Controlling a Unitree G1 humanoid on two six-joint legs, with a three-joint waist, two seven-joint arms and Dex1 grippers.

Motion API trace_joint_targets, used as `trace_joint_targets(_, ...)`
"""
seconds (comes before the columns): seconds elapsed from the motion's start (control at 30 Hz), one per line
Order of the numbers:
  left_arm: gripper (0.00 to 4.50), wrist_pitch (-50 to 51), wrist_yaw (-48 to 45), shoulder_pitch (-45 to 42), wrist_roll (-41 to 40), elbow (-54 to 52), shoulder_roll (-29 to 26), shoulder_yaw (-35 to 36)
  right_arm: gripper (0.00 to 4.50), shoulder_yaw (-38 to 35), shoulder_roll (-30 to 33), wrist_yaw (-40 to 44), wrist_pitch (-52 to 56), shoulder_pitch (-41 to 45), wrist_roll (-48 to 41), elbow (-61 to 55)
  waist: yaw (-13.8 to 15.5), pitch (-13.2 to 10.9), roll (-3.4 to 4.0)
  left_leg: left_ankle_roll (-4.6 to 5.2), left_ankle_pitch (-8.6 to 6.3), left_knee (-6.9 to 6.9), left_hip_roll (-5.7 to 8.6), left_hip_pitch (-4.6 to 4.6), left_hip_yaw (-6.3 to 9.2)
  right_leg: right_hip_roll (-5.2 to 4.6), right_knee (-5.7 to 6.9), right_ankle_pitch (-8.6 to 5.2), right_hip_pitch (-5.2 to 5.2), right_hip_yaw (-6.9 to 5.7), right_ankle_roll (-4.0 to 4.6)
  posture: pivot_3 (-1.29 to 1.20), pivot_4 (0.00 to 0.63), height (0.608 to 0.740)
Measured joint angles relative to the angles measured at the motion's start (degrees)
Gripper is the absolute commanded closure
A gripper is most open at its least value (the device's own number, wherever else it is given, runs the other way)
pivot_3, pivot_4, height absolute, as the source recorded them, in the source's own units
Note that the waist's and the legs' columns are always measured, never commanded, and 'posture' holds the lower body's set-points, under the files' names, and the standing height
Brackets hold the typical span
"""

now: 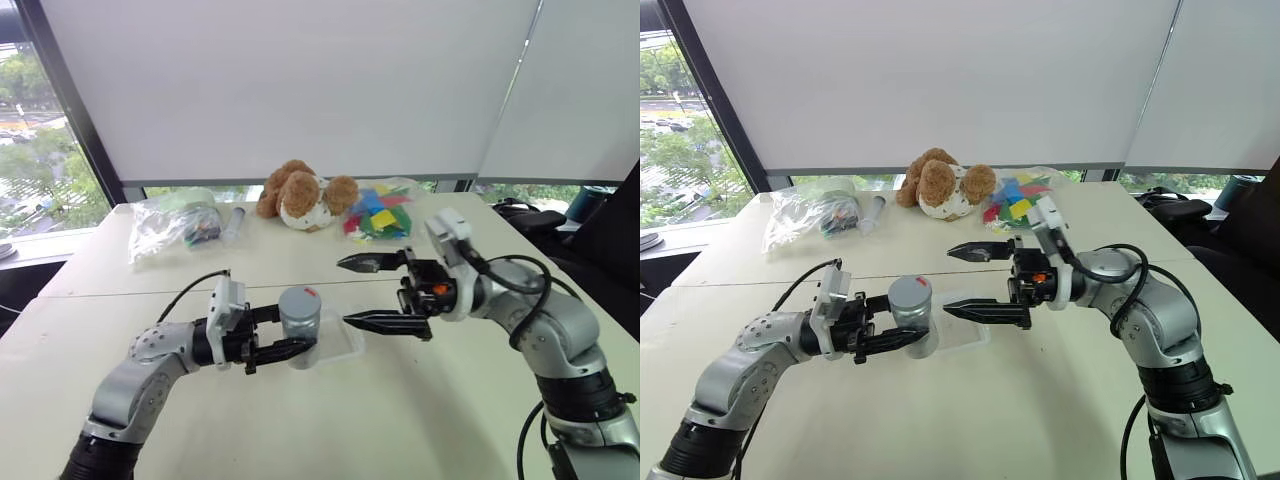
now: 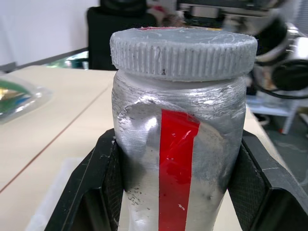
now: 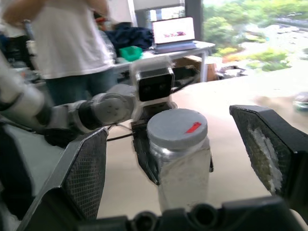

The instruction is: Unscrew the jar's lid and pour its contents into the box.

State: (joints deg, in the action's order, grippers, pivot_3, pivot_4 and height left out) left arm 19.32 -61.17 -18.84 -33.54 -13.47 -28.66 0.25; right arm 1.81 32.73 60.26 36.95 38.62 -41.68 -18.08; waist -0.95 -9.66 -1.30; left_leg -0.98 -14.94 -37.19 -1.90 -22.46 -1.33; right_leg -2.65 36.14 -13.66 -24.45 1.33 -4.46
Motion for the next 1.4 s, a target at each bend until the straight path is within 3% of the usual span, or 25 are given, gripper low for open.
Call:
trace_joint_targets(0.17,2.26,-0.01,2.5,-0.2,0.65,0.03,2.0,-1.68,0.07,5.91,-5.71,-8.32,1.2,2.99,5.01,-0.2,0.17,0.0,0.0,0.0,0.0,0.0,0.0,-0.03,0.0,-0.01,0.0,0.0,-0.01,0.0,0.0,0.0,0.15,0.74)
trace_joint_targets(0.43,2.26,0.11,3.19,-0.74,1.43,0.05,2.96,-3.65,0.07,10.01,-9.89,-11.64,0.09,3.85,10.11,2.09,0.17,0.0,0.0,0.0,0.0,0.0,0.02,-0.04,0.0,-0.02,-0.01,0.0,-0.01,-0.01,0.0,0.0,0.15,0.74)
trace_joint_targets(0.9,2.26,0.12,1.3,-1.04,1.74,0.0,1.49,-3.78,0.07,9.47,-6.99,-6.51,-0.61,4.05,10.64,3.64,0.21,0.0,0.0,0.0,0.0,0.0,0.02,-0.04,-0.01,-0.03,-0.02,0.0,-0.01,-0.01,0.01,0.0,0.15,0.74)
trace_joint_targets(1.4,2.26,0.09,-0.61,-1.68,1.63,0.42,0.45,-3.47,0.07,3.56,-2.19,-0.88,-0.17,-0.21,5.47,3.72,0.18,0.0,0.01,0.0,0.0,0.01,0.02,-0.04,0.0,-0.02,-0.02,0.0,-0.01,-0.01,0.0,0.0,0.15,0.74)
